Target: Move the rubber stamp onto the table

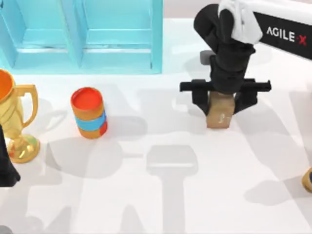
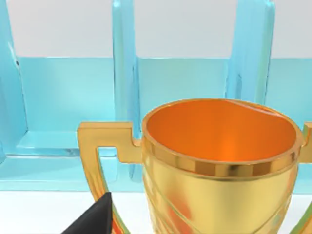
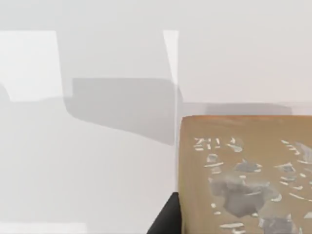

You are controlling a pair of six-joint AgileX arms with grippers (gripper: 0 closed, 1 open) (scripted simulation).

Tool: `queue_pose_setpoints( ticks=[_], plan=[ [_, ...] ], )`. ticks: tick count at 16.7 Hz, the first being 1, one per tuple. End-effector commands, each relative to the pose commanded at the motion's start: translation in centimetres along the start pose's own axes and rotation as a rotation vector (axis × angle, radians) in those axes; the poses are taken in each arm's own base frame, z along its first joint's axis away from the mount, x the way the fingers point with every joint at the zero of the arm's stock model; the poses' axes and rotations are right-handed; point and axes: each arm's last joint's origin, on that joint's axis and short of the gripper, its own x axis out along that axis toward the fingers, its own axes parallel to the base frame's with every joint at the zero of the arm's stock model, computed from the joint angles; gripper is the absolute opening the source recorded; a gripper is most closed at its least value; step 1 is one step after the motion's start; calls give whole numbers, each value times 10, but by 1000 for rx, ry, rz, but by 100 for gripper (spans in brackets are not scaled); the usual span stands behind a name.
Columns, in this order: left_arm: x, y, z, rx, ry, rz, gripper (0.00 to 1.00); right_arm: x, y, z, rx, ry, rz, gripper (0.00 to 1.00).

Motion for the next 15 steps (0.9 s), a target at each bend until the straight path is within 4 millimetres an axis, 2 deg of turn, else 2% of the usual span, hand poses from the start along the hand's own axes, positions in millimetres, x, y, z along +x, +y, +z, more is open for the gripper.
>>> queue_pose_setpoints(
  ticks=[11, 15],
  plan=[
    [0, 0, 0, 0, 0, 0, 100, 0, 0, 0, 0, 0, 0, 98],
    [0, 0, 0, 0, 0, 0, 100, 0, 0, 0, 0, 0, 0, 100]
  ],
)
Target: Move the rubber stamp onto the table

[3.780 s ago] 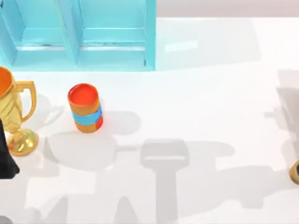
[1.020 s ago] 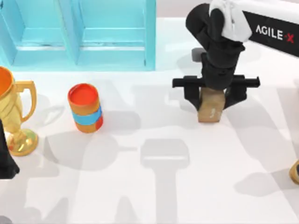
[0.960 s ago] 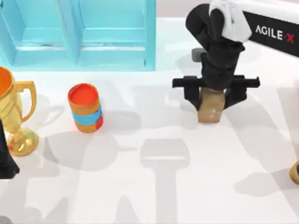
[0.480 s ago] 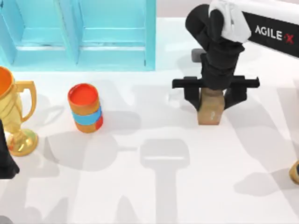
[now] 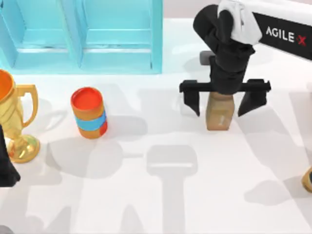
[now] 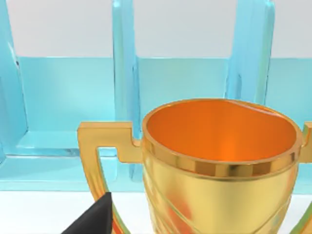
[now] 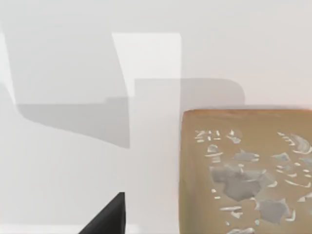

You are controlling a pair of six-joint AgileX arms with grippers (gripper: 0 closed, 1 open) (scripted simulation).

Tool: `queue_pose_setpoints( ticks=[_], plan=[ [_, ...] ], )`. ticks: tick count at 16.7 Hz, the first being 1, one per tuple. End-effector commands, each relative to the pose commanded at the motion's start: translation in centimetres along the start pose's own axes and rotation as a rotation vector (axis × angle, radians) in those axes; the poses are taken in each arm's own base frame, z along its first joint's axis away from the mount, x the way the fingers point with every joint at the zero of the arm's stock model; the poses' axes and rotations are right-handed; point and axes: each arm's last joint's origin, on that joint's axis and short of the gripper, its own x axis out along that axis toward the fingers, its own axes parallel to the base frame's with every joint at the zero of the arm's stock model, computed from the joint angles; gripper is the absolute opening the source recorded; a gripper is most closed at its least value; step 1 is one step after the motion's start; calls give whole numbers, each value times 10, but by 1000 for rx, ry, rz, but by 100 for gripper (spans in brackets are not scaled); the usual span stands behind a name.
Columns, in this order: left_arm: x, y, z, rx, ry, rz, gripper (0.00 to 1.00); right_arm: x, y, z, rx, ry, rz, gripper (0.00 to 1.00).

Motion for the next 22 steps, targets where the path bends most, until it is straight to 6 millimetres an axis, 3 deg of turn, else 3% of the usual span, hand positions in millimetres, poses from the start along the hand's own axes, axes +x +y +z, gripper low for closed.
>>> queue_pose_setpoints(
  ticks=[7, 10, 13, 16, 19, 22],
  plan=[
    [0, 0, 0, 0, 0, 0, 100, -1, 0, 1, 4, 5, -2, 100],
    [0, 0, 0, 0, 0, 0, 100, -10, 2, 7, 11, 33, -12, 100],
    [0, 0, 0, 0, 0, 0, 100, -37, 6, 15, 14, 44, -17, 100],
    [0, 0, 0, 0, 0, 0, 100, -84, 8, 18, 11, 6, 0, 100],
    [0, 0, 0, 0, 0, 0, 100, -121, 5, 10, 6, -13, 7, 100],
    [0, 0, 0, 0, 0, 0, 100, -141, 0, 1, 2, -6, 3, 100]
  ],
)
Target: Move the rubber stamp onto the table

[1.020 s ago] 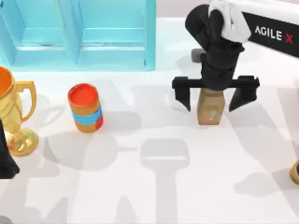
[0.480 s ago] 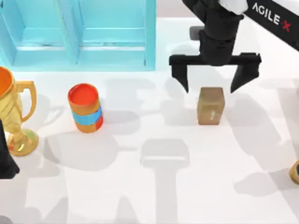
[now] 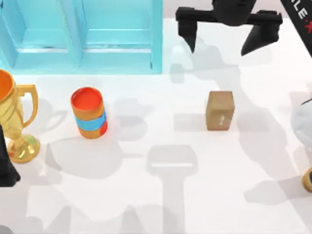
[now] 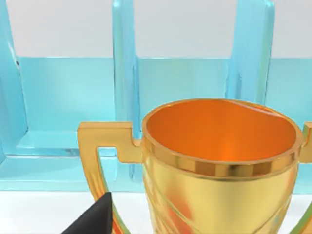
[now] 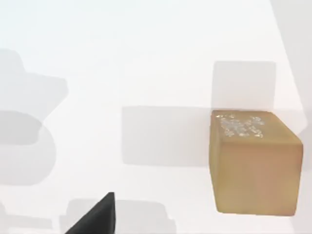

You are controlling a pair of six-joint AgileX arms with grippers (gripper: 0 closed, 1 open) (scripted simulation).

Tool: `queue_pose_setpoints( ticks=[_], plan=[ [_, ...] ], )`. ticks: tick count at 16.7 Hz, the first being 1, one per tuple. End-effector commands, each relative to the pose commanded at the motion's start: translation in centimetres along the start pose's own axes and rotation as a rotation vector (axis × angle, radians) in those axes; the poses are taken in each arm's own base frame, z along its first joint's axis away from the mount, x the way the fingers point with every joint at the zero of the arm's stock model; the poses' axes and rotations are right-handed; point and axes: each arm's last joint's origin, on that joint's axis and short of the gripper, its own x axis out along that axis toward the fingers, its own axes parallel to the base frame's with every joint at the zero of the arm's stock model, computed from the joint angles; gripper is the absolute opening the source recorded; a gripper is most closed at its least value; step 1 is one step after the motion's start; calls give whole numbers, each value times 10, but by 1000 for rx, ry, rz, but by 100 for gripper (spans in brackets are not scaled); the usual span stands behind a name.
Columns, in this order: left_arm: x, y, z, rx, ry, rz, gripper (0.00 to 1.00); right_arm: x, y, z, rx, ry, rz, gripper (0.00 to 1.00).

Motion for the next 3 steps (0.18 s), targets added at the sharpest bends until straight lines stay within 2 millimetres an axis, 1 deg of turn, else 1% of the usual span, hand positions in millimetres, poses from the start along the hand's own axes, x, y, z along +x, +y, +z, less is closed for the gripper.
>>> queue_pose_setpoints(
  ticks=[3],
  plan=[
    [0, 0, 0, 0, 0, 0, 100, -6, -2, -4, -1, 3, -1, 100]
  ],
)
